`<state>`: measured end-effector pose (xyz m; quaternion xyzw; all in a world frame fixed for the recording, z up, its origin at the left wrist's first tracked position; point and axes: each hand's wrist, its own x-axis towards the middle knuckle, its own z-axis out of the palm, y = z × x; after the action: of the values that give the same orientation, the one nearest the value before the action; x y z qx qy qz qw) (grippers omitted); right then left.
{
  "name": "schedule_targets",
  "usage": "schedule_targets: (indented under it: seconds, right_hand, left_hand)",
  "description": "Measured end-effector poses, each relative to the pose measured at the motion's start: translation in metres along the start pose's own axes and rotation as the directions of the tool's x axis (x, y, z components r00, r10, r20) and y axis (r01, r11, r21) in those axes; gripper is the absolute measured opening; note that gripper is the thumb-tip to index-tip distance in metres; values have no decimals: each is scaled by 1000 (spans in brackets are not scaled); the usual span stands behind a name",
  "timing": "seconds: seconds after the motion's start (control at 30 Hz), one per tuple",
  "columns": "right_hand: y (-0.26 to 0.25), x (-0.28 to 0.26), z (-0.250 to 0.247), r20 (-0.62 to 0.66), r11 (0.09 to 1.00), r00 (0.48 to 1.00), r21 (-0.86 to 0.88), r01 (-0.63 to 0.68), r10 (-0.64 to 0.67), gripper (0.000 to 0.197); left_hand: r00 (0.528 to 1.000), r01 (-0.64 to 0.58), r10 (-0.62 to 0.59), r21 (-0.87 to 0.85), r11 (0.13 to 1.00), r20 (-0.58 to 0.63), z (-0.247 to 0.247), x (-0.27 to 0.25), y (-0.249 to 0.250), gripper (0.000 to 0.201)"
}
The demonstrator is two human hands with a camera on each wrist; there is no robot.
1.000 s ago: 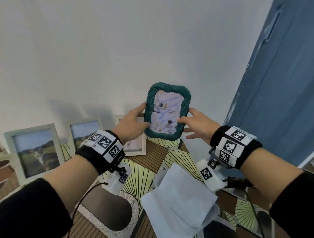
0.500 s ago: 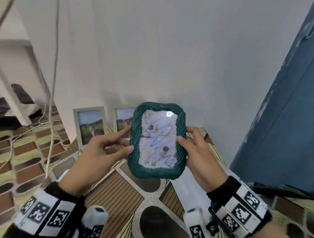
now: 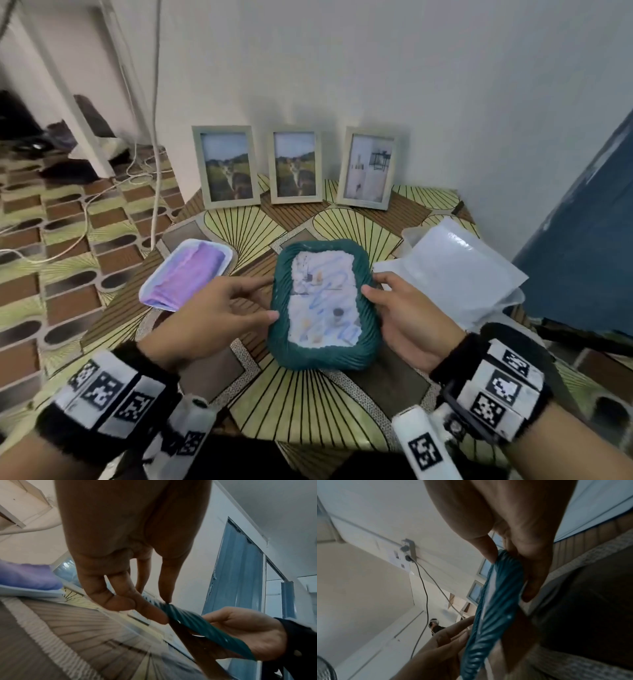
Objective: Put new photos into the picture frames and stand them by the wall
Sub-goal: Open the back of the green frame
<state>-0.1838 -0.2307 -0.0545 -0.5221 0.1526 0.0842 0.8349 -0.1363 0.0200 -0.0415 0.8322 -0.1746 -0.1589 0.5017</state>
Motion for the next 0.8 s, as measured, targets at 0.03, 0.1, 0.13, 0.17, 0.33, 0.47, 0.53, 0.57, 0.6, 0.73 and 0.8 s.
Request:
schedule_targets:
  seconds: [0.03,0.1,0.13,0.17,0.33,0.47,0.53,0.57,0.6,0.73,0.8]
  right_hand:
    - [2,1,-2,-8,999,1000,-32,-5,5,15]
    - [7,4,-5,-16,997,1000,-79,-10,9,12]
    - [9,5,-6,-24,996,1000,-93,-11,8,11]
    - [10,5,-8,-37,994,999,-105,-9,5,12]
    - [14,4,-16,-91,986,996,-167,-26,11,10]
    - [8,0,-18,-77,980,997,-199,0,-16,16]
    - [1,-4,-16,-58,974,997,-223,43,-57,18]
    - [-3,-6,-14,-46,969,996,-237,66,-79,18]
    - [-7,-8,-12,-33,961,994,-260,89,-101,18]
    - [-20,-15,-1,45,897,978,-393,203,-202,24]
    - [-21,-15,2,84,858,970,-454,242,-229,28]
  left_hand:
    - [1000,13,-13,22,1000,16,0,1,-2,56]
    - [998,38,-41,59,998,53,1,3,-8,60]
    - [996,47,-53,78,996,78,2,4,-10,62]
    - [993,45,-55,99,994,103,4,5,-12,63]
    - [986,-17,-4,120,993,168,11,10,-15,52]
    - [973,-11,-4,64,998,229,18,14,-13,46]
    - [965,-23,29,-24,999,261,22,13,-7,38]
    - [957,-24,48,-85,996,288,25,13,-4,33]
    - [954,-18,61,-147,989,294,27,13,-2,31]
    - [969,168,-72,-413,895,238,36,22,0,77]
    - [962,215,-84,-533,819,260,39,28,-1,96]
